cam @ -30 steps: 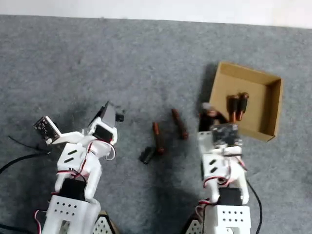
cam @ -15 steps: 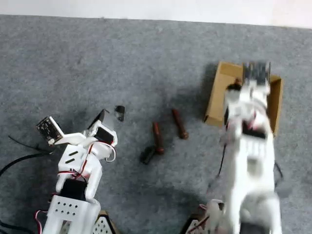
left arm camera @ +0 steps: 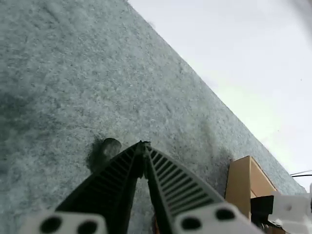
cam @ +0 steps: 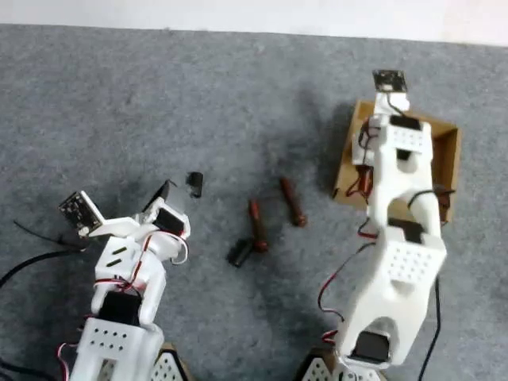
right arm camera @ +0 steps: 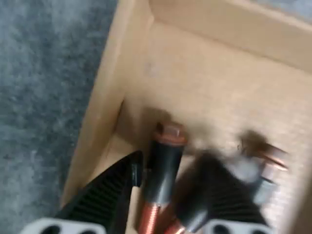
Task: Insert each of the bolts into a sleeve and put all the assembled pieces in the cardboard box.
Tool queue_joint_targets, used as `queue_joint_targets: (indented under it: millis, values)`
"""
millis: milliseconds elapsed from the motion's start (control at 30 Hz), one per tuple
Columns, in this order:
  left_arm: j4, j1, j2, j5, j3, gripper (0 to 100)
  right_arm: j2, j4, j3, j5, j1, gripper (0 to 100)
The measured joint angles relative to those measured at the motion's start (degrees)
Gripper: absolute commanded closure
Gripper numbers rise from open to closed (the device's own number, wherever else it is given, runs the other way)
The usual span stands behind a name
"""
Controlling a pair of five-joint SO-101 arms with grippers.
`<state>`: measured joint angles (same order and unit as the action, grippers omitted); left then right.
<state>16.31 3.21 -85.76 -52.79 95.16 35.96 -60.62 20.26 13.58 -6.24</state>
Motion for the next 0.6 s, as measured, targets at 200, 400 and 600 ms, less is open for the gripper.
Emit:
queue_joint_targets:
  millis: [200,400,600]
  values:
    - [0.0,0.0,0.0,0.0,0.0,100,1.1,-12.9,15.6,-1.4,-0.9,72.8]
    - [0.0,0.0,0.0,0.0,0.0,100,-2.6,-24.3,20.7,-2.1,2.2,72.8]
    - [0.0,0.0,0.0,0.0,0.0,100,-8.0,-32.7,21.0,-2.1,10.3,72.8]
